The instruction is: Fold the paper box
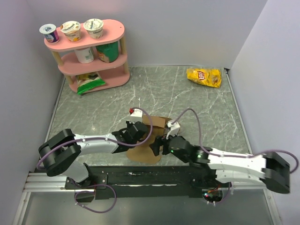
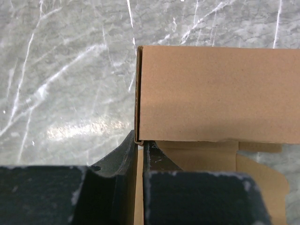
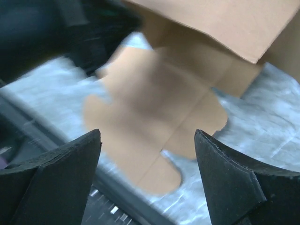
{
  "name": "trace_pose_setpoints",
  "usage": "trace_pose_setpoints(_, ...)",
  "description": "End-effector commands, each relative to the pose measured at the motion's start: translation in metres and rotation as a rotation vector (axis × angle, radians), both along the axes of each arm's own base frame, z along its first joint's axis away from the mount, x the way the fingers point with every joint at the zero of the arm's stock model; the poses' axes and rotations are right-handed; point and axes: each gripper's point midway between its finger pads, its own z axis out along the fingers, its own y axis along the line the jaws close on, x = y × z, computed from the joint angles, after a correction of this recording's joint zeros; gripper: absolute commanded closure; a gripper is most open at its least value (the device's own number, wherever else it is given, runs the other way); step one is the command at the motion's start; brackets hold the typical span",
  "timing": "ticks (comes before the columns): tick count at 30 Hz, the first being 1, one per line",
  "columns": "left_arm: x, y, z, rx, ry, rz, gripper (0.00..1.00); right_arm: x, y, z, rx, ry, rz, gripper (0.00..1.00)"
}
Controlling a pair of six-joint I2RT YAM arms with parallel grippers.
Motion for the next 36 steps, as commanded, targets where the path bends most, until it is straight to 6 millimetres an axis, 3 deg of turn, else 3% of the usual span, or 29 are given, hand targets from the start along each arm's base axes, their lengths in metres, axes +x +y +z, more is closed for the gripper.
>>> trace_pose_setpoints(1,0.005,0.004,0.007,0.027,0.009,-0.078,0.99,-0.008,-0.014,0.05,0.062,-0.128,0.069,0.13)
trace_pose_setpoints(5,0.004,0.006,0.007,0.008,0.009,-0.115,0.99,0.021,-0.056,0.089,0.032,-0.163,-0.081,0.23)
trace_pose_setpoints(6,0.002,0.006,0.006,-0.007,0.015,-0.126,0.99,0.024,-0.062,0.087,0.016,-0.135,-0.075,0.25)
trace_pose_setpoints(7,0.002,0.005,0.007,-0.018,0.012,-0.131,0.99,0.047,-0.084,0.086,0.006,-0.122,-0.172,0.25)
trace_pose_setpoints(9,0.0,0.006,0.008,-0.034,0.013,-0.133,0.99,0.063,-0.096,0.087,0.016,-0.117,-0.206,0.26)
trace_pose_setpoints(10,-0.002,0.005,0.008,-0.042,0.015,-0.14,0.99,0.082,-0.116,0.08,-0.001,-0.096,-0.284,0.26)
trace_pose_setpoints(13,-0.003,0.004,0.009,-0.065,0.017,-0.142,0.99,0.108,-0.13,0.067,-0.003,-0.081,-0.331,0.25)
trace_pose_setpoints(14,-0.004,0.003,0.009,-0.072,0.02,-0.145,0.99,0.119,-0.143,0.06,-0.006,-0.072,-0.379,0.24)
trace_pose_setpoints(18,-0.005,0.001,0.01,-0.089,0.018,-0.157,0.99,0.144,-0.152,0.027,-0.034,-0.021,-0.405,0.23)
trace_pose_setpoints(19,-0.006,0.001,0.01,-0.088,0.018,-0.159,0.99,0.147,-0.152,0.008,-0.057,0.022,-0.408,0.23)
trace_pose_setpoints(22,-0.005,-0.001,0.009,-0.081,0.023,-0.164,0.99,0.15,-0.144,-0.019,-0.043,0.091,-0.41,0.23)
trace_pose_setpoints(25,-0.002,-0.004,0.004,-0.067,0.034,-0.159,0.99,0.144,-0.114,-0.031,0.022,0.112,-0.353,0.23)
trace_pose_setpoints(29,0.0,-0.004,-0.001,-0.045,0.05,-0.139,0.99,0.132,-0.067,-0.027,0.043,0.094,-0.26,0.23)
trace_pose_setpoints(36,0.003,-0.005,-0.001,-0.043,0.051,-0.113,0.99,0.121,-0.039,-0.034,-0.025,0.103,-0.297,0.23)
